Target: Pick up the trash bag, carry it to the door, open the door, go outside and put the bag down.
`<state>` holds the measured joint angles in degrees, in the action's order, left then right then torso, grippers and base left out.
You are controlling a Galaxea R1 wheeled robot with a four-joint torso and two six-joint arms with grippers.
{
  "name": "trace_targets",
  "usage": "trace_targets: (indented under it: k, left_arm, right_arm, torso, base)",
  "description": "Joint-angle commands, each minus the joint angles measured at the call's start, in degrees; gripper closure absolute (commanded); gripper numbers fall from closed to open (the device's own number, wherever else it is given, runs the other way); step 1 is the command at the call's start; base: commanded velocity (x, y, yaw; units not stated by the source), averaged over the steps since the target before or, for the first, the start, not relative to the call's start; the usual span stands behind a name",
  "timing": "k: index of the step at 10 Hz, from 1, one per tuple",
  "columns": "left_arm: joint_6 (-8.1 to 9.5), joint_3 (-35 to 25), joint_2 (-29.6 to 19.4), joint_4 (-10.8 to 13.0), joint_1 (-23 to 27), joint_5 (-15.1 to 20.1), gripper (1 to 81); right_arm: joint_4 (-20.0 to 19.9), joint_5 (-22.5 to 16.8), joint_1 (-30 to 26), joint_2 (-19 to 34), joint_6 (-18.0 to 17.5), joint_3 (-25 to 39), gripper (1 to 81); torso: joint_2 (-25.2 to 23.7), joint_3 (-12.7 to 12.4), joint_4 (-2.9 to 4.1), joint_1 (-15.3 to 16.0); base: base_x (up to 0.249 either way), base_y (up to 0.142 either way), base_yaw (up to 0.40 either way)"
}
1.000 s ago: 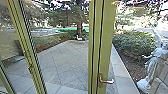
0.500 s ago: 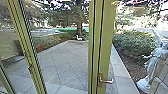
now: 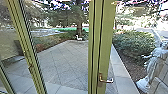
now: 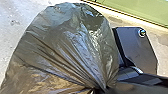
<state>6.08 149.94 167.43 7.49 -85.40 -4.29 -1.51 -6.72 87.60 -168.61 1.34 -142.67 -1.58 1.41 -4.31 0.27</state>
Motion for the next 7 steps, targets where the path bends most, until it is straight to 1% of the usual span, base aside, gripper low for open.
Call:
trace_targets:
  k: [1,2,4,7]
  left_arm:
    - [0.07,-1.0,-1.5,-0.3,3.3,2.6,81.1]
    - [0.07,-2.1,-2.1,-0.3,3.0,2.8,81.1]
    - [0.16,-9.6,-6.8,-0.3,2.6,2.8,81.1]
    - [0.16,-18.4,-12.8,-0.3,2.2,2.8,81.1]
  right_arm:
    - [-0.5,-3.2,-2.9,1.8,0.1,3.0,1.0]
    - [-0.5,-3.2,-2.7,3.7,0.0,6.3,1.0]
    - [-0.4,-2.9,-2.4,12.3,-0.2,20.9,1.0]
    - [-0.5,0.8,-2.3,24.3,-0.4,36.5,1.0]
  torso:
    - [0.0,0.0,0.00,0.0]
    - [0.0,0.0,0.00,0.0]
    - [0.0,0.0,0.00,0.0]
    - [0.0,0.0,0.00,0.0]
  base:
    - [0.000,0.000,0.000]
    - [0.000,0.000,0.000]
    - [0.000,0.000,0.000]
    - [0.000,0.000,0.000]
